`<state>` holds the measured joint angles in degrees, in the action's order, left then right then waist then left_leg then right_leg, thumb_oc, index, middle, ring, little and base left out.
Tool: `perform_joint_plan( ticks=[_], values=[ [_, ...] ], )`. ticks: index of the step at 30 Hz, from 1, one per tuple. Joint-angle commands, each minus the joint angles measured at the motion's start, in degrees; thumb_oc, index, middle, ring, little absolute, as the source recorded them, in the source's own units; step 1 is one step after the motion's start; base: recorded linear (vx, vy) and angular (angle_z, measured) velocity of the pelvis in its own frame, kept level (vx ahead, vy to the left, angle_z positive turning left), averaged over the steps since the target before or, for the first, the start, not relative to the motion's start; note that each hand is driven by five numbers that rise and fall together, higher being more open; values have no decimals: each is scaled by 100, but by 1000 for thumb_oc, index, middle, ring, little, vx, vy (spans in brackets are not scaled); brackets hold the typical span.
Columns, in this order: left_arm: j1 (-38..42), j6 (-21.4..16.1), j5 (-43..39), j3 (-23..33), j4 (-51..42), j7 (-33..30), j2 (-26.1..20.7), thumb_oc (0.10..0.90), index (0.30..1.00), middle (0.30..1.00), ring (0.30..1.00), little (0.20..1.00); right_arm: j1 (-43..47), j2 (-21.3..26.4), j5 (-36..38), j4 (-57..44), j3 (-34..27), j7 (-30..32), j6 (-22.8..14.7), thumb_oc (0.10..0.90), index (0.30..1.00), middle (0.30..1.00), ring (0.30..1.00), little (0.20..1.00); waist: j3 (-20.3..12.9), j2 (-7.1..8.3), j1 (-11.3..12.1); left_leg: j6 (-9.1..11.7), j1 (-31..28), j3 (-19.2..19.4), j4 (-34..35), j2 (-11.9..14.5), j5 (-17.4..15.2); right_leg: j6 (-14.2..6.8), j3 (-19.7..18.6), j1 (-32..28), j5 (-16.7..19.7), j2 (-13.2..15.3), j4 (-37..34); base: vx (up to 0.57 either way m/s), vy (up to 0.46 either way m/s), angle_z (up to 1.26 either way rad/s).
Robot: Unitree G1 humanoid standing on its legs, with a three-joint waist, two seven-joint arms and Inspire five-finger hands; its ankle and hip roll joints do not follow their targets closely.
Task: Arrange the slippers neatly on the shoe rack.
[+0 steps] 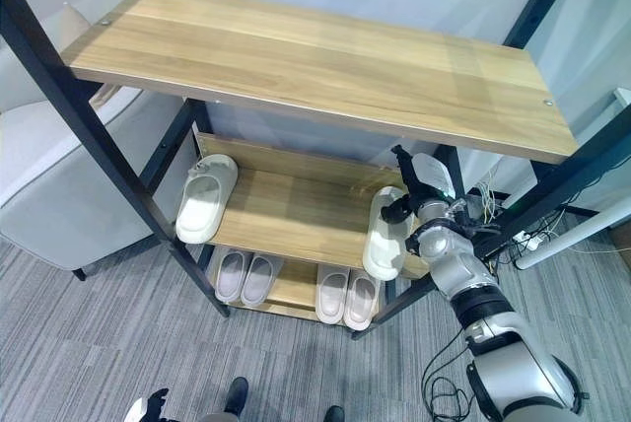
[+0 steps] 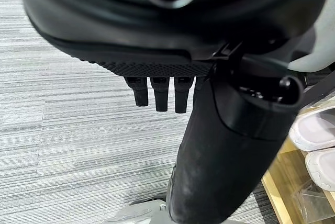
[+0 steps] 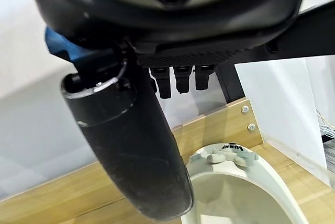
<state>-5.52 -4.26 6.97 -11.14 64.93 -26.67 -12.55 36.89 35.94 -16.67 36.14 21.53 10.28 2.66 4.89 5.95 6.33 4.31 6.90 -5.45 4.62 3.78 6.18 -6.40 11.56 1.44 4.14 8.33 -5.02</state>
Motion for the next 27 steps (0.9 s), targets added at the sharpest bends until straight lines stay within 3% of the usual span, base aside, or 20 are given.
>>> perform_joint_plan(
  ticks=[1,9,27],
  values=[
    [323,-309,-195,-140,31,-36,-58,800,900,900,900,900,850,772,130,-250,40,72,-235,800,900,900,900,900,-219,153,-28,-390,-586,359,38,-392,-799,-216,-319,-244,-280,49,2,0,0,0],
    [350,-308,-314,-144,15,85,-58,800,900,900,900,900,1179,725,-71,125,482,-188,-194,800,900,900,900,900,-208,177,-25,-375,-577,386,38,-379,-784,-211,-346,-205,-275,23,2,0,0,0],
    [196,-286,-305,-137,-185,206,-161,800,900,900,900,900,1671,748,-435,724,803,-326,-59,800,900,900,900,900,-118,175,44,-370,-488,370,38,-396,-739,-212,-303,-156,-228,32,2,0,0,0]
  ],
)
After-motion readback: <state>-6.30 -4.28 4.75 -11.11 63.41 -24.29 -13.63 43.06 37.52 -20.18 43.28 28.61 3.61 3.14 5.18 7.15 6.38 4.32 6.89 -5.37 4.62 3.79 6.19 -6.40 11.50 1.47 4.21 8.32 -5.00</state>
